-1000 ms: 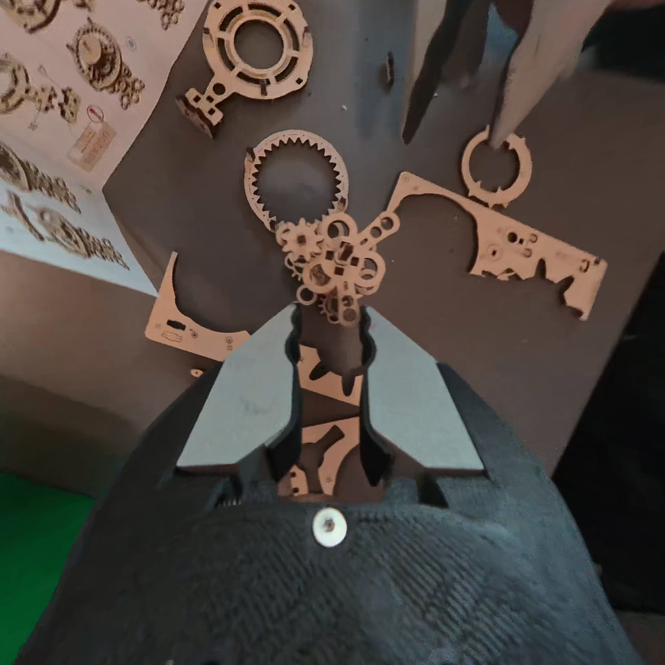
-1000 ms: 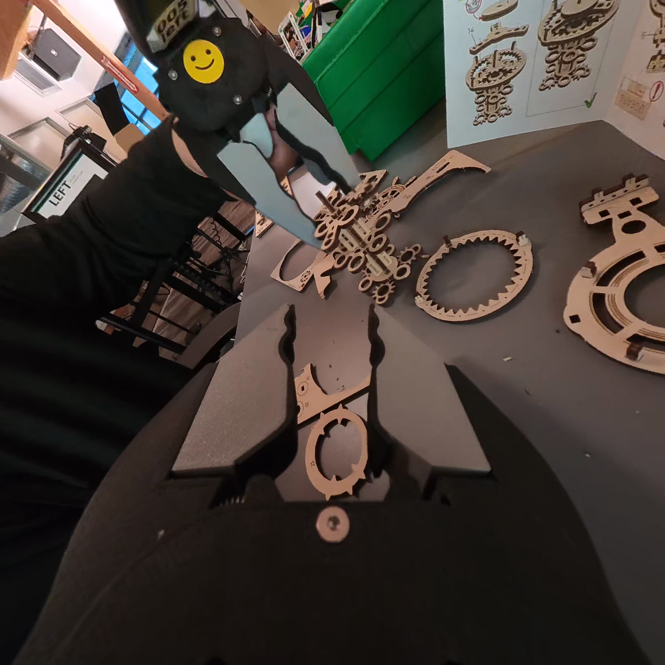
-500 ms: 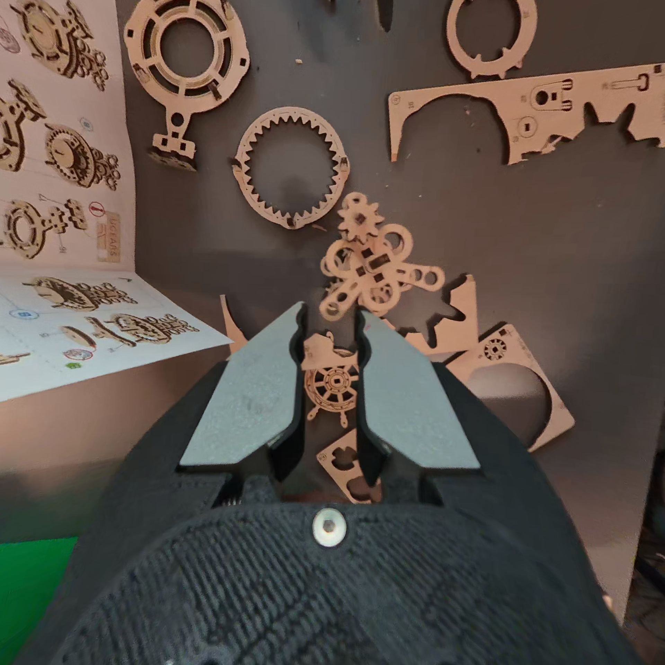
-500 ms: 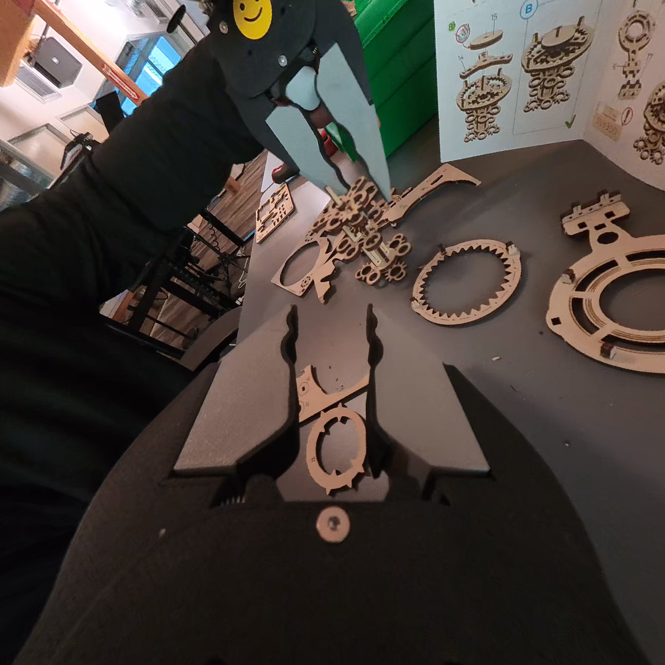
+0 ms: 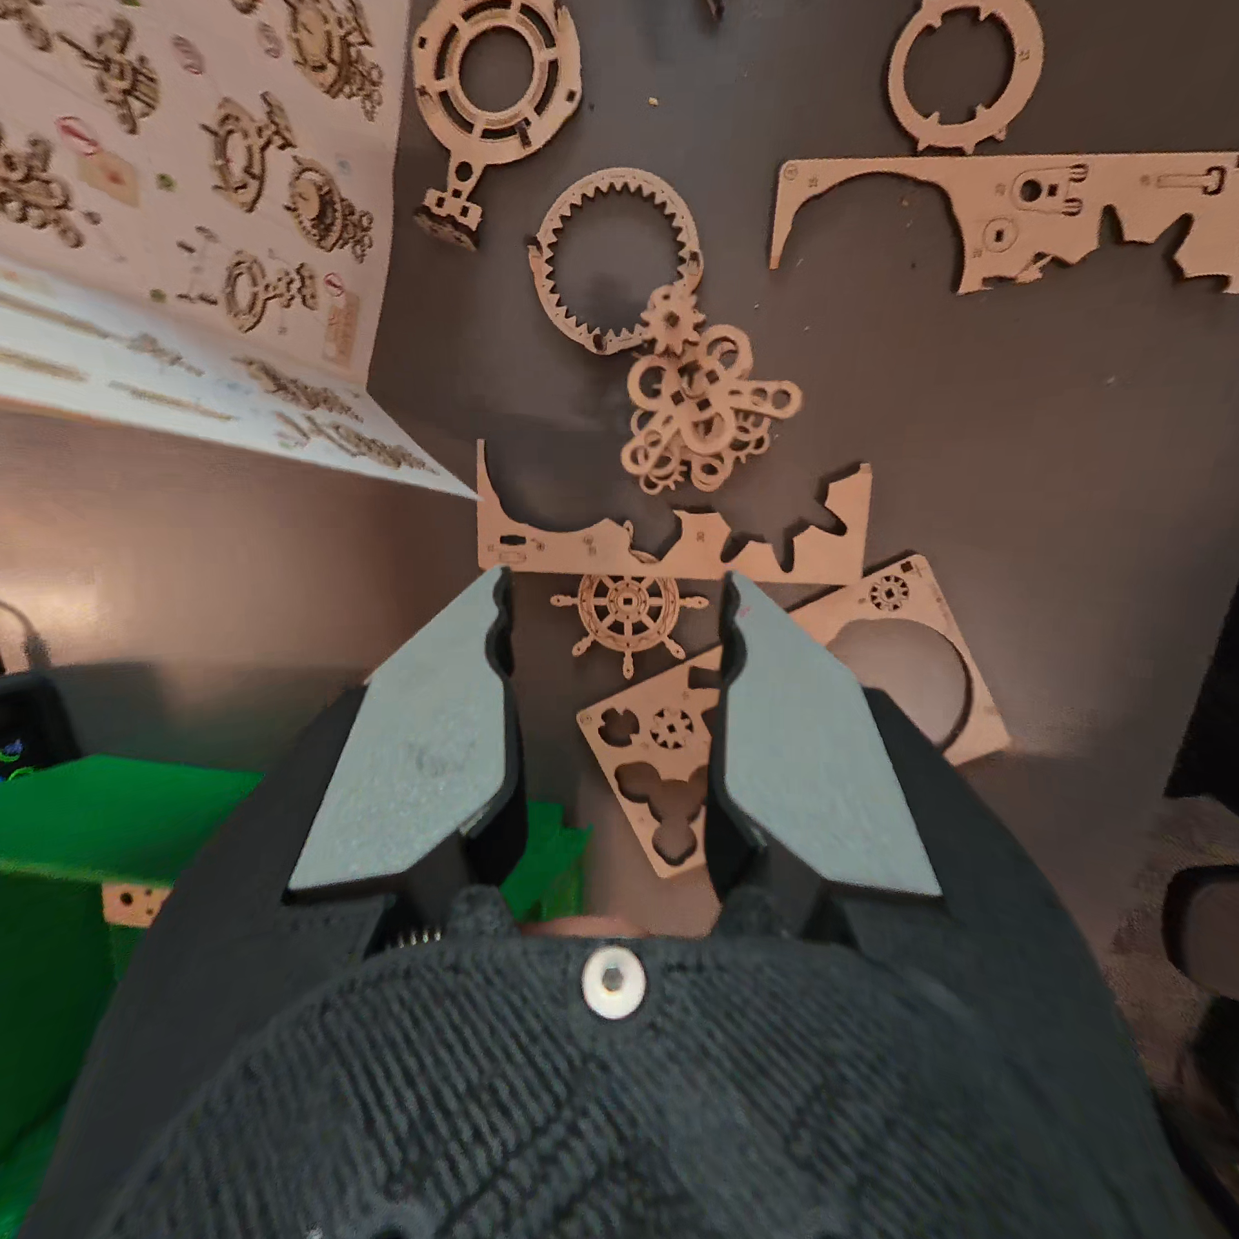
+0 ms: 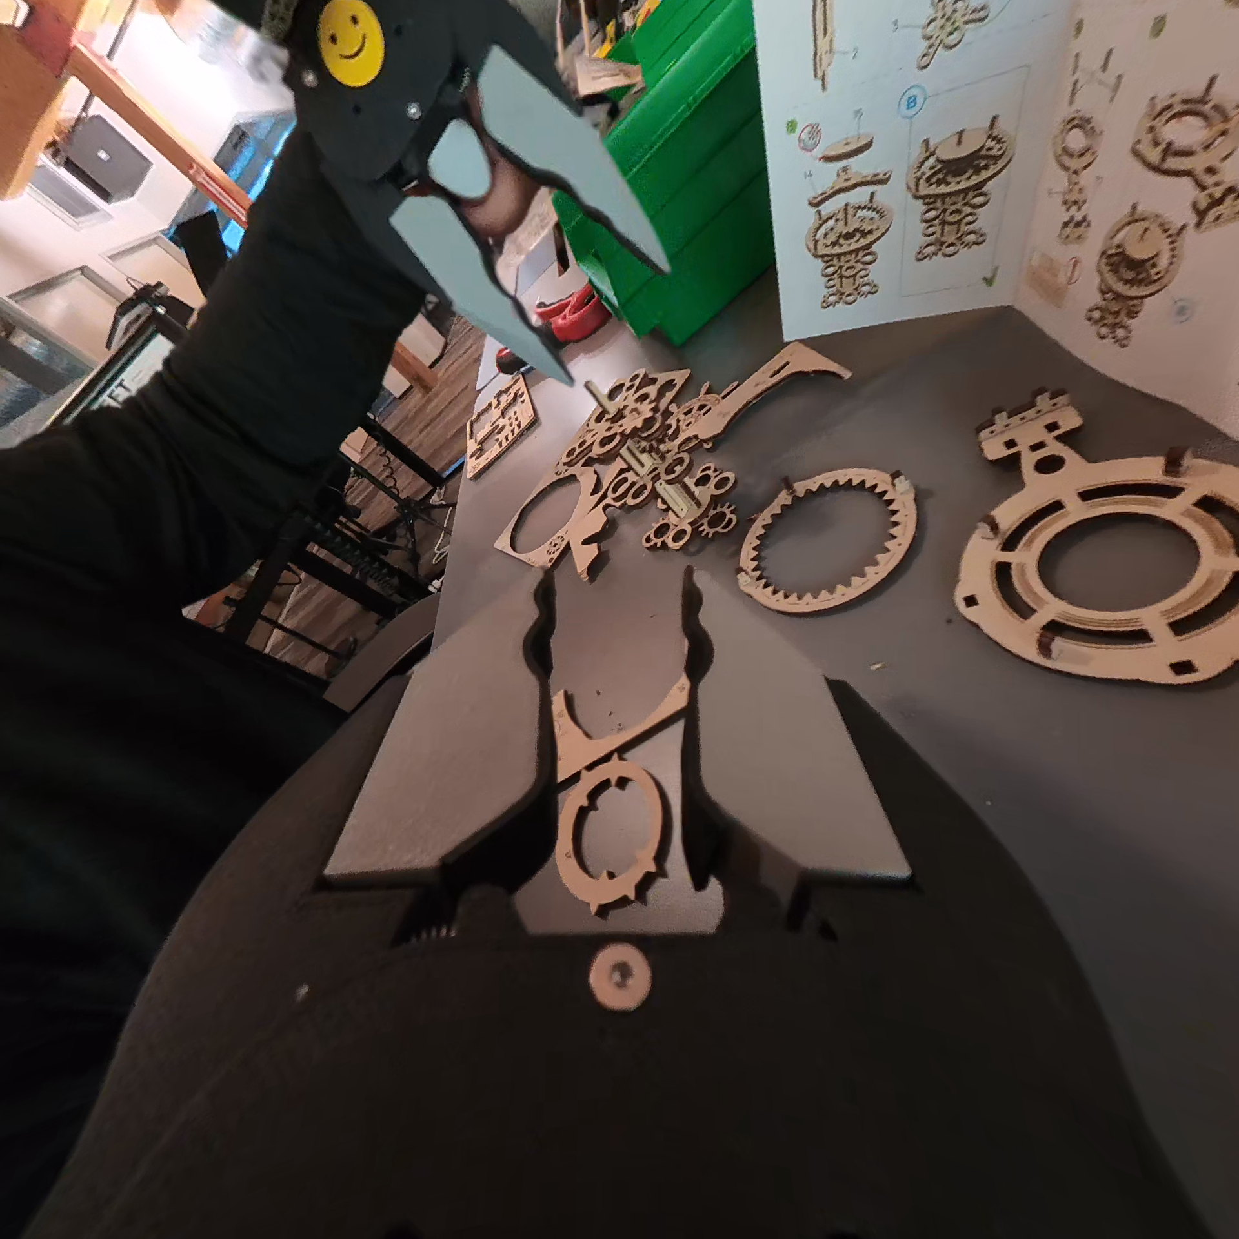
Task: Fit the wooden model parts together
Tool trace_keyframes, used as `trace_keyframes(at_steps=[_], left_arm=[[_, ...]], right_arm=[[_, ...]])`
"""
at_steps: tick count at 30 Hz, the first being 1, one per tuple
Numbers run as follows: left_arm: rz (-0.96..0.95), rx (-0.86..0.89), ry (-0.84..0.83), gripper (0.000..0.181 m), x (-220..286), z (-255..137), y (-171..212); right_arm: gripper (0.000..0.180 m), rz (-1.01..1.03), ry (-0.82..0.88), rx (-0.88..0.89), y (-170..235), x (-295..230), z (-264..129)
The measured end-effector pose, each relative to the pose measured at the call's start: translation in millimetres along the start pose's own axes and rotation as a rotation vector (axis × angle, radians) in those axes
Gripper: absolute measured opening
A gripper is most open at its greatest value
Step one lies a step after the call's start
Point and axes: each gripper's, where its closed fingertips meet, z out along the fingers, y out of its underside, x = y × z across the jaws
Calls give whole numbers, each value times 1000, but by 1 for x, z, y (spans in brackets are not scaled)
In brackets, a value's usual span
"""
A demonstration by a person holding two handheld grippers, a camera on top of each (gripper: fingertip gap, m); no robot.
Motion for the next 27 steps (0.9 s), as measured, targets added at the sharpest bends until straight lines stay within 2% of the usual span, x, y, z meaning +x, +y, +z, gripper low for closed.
trace_keyframes(at_steps=[3, 6, 8, 12, 15, 19, 24, 27], left_arm=[[-17, 71, -25, 61, 13, -18, -1], [-26, 198, 55, 63, 48, -25, -19], [6, 245, 118, 66, 76, -20, -31], [96, 280, 59, 68, 94, -2, -46], [64, 445, -19, 66, 77, -6, -64], [-90, 715, -98, 61, 31, -27, -78], [-156, 851, -280, 56, -14, -38, -78], [-169, 961, -354, 40, -21, -45, -73]], right_arm=[[35, -29, 32, 26, -6, 4, -5], [36, -93, 77, 42, -11, 7, -9], [37, -148, 104, 60, -15, 7, -11], [41, -251, 175, 111, -26, 10, -20], [45, -304, 240, 164, -35, 15, -29], [53, -371, 319, 188, -39, 21, -35], [56, -425, 440, 175, -36, 39, -40], [55, -431, 460, 176, -36, 44, -41]])
